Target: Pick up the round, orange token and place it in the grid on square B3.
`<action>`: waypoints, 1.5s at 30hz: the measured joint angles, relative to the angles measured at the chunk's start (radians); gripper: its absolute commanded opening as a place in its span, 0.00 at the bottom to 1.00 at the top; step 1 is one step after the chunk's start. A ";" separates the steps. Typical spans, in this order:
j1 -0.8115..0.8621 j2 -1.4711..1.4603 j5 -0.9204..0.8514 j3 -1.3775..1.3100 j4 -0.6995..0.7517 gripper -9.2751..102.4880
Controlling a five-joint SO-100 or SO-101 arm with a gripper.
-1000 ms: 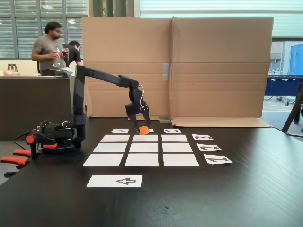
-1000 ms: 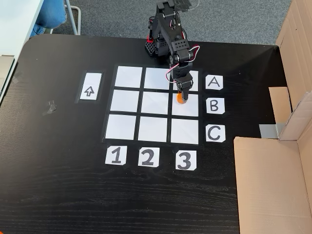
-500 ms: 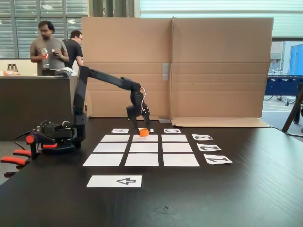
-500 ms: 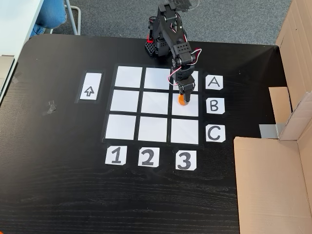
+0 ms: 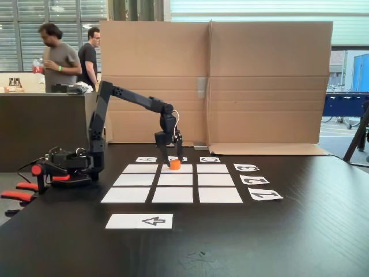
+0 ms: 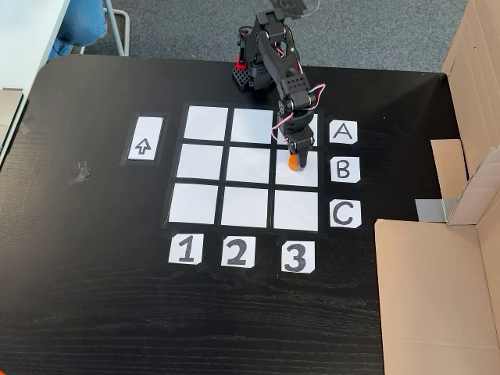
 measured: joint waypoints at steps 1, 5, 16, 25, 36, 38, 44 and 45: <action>0.005 0.000 0.000 0.008 0.003 0.53; 0.021 0.014 0.000 0.052 0.003 0.56; 0.074 0.402 -0.002 0.354 -0.161 0.68; 0.282 0.931 -0.060 0.666 -0.279 0.64; 0.836 1.562 -0.115 0.923 -0.437 0.32; 0.985 1.641 -0.107 0.951 -0.469 0.09; 1.491 1.983 -0.025 1.131 -0.476 0.07; 1.572 2.037 -0.020 1.163 -0.465 0.07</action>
